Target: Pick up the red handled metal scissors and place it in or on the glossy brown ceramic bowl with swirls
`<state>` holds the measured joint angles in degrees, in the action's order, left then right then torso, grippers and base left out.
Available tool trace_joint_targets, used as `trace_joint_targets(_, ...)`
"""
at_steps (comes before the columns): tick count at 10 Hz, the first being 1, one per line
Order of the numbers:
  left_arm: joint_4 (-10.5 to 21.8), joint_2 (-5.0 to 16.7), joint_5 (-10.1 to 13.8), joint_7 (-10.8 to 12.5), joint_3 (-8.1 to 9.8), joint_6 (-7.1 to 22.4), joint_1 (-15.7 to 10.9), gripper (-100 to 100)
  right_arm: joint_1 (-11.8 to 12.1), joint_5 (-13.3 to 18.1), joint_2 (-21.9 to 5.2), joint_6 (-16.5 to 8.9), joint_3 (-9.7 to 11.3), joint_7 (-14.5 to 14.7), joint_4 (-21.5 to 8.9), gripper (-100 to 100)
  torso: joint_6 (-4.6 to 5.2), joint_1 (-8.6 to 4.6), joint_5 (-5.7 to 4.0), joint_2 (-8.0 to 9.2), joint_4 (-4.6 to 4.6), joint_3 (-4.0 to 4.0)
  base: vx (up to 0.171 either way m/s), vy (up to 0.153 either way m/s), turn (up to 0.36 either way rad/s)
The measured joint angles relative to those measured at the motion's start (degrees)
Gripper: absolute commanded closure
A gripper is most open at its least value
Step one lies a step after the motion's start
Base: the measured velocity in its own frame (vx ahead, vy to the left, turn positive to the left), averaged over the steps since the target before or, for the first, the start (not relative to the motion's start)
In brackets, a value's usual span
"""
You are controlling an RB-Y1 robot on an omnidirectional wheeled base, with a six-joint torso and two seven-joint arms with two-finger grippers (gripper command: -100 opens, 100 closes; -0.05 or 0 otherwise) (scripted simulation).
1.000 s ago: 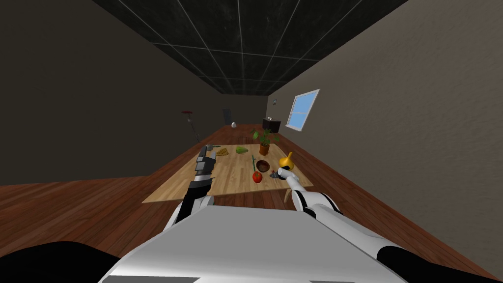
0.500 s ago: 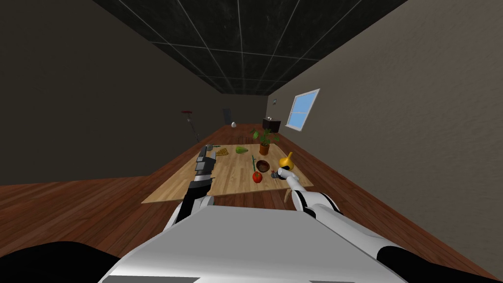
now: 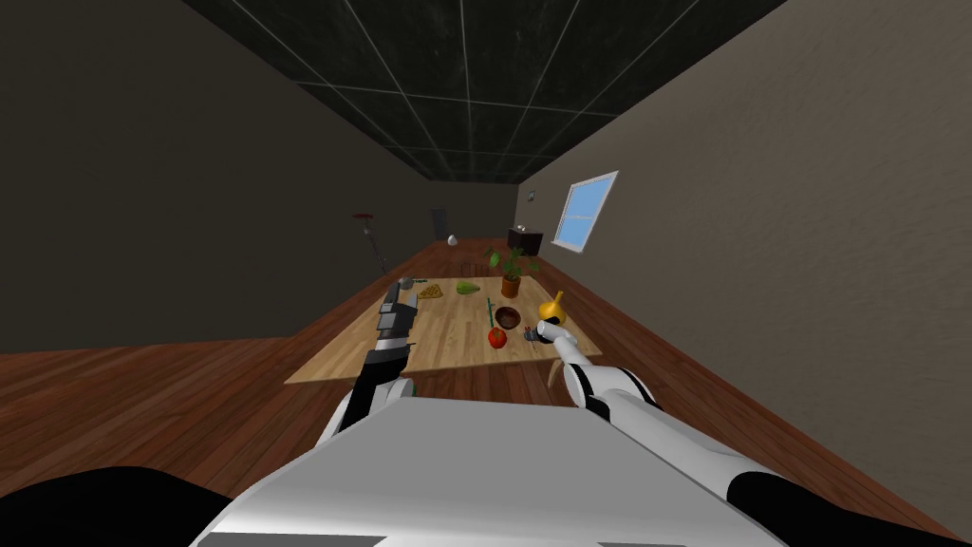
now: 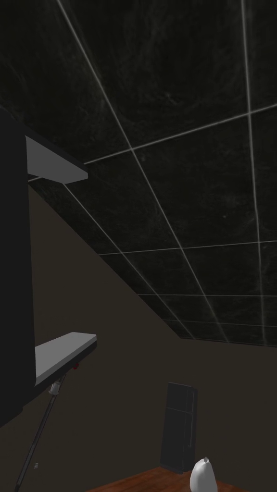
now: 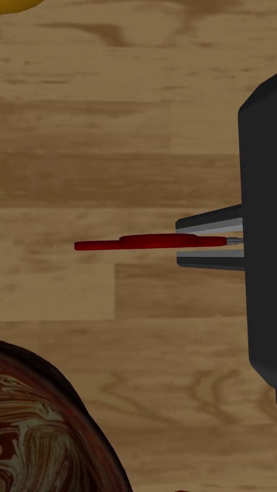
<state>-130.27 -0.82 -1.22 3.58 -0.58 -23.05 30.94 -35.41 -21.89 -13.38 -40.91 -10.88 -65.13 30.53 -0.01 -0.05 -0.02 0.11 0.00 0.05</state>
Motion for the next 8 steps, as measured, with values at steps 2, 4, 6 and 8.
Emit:
trace_joint_targets(2, 0.00, 0.00, 0.00, 0.00, 0.00, 0.00, -0.01, 0, 0.05, 2.21, -0.29, -1.74, -0.45, -1.91, 1.82, 100, 0.05, -0.04, 0.00, 0.28, 0.02, 0.14, -0.125, -0.009, 0.029)
trace_joint_targets(4, 0.00, 0.00, 0.00, 0.00, 0.00, 0.00, -0.01, 0, -0.17, 4.09, -0.86, -4.03, -0.82, -4.04, 3.41, 100, 0.05, 0.04, 0.02, 0.29, 0.04, 0.15, -0.088, 0.026, 0.041)
trace_joint_targets(6, 0.00, 0.00, 0.00, 0.00, 0.00, 0.00, 0.00, 0, -0.03, 5.82, -1.24, -7.01, -0.79, -6.42, 6.46, 100, 0.03, 0.18, 0.04, 0.09, 0.02, 0.05, -0.035, 0.042, 0.048)
trace_joint_targets(8, 0.00, 0.00, 0.00, 0.00, 0.00, 0.00, 0.00, 0, -1.16, 6.49, -1.82, -9.03, -0.73, -8.03, 6.95, 100, 0.02, 0.18, 0.05, -0.09, -0.01, -0.04, -0.009, 0.035, 0.033)
